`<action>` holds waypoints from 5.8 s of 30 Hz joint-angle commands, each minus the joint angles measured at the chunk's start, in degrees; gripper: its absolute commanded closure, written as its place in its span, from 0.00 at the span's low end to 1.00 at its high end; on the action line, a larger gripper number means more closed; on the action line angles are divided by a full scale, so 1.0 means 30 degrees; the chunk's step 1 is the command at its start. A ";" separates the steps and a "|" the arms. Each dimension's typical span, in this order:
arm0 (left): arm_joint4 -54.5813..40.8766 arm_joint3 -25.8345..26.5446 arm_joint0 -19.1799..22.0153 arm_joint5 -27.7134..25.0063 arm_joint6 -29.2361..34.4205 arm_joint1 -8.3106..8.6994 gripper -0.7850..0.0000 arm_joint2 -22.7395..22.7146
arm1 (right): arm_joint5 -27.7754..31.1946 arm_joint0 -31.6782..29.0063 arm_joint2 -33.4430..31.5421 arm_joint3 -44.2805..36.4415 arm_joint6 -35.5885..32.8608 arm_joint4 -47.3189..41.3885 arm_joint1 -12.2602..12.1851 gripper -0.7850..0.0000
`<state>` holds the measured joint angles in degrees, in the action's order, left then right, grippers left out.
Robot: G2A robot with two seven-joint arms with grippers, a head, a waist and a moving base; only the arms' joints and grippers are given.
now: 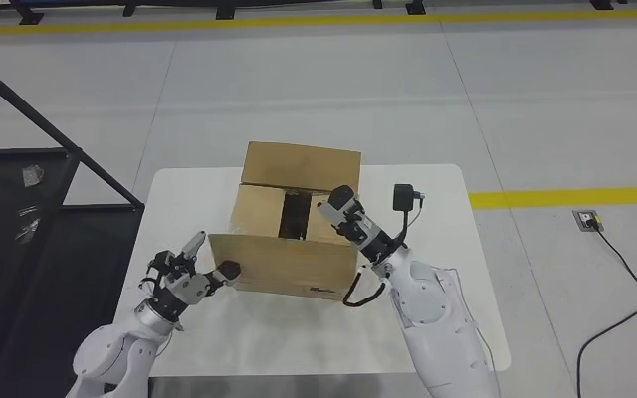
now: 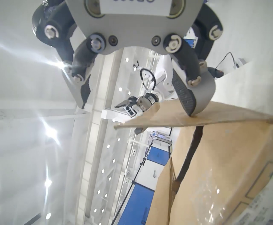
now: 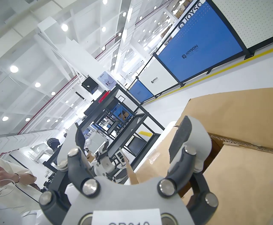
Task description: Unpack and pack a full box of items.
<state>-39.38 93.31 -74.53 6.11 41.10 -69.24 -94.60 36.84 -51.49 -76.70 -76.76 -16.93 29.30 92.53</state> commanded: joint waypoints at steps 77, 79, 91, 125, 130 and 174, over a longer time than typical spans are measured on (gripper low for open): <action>0.0705 -0.1239 0.1756 -0.0770 -0.4762 -0.0272 0.00 0.2722 | -0.4893 0.6617 -0.2631 0.9100 -1.3549 -0.9284 -0.0823 0.00; 0.0731 -0.1237 0.1717 -0.0805 -0.4721 -0.0265 0.00 0.2722 | -0.6175 0.5617 -0.2554 0.7295 -1.3764 -0.8867 -0.0965 0.00; -0.0552 -0.0568 0.1100 -0.1345 -0.4852 -0.0146 0.00 0.1164 | -1.0407 0.4542 -0.1608 0.5915 -1.1570 -0.7552 -0.1253 0.00; -0.0796 -0.4690 0.0848 -0.0992 -0.7799 -0.0177 0.00 0.0313 | -1.0466 0.4678 -0.0728 0.5911 -1.0665 -0.8019 -0.1378 0.00; -0.1502 -0.6284 0.2221 -0.1739 -0.9268 -0.0568 0.00 0.1752 | -1.0466 0.4678 -0.0728 0.5911 -1.0665 -0.8019 -0.1378 0.00; -0.4805 -0.3389 0.3836 -0.7584 -1.4436 -0.1932 0.00 0.1163 | -1.0466 0.4678 -0.0728 0.5911 -1.0665 -0.8019 -0.1378 0.00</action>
<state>-53.55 82.53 -62.73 -16.60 -2.43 -75.02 -90.84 5.44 -37.46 -78.88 -59.03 -48.93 5.24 88.40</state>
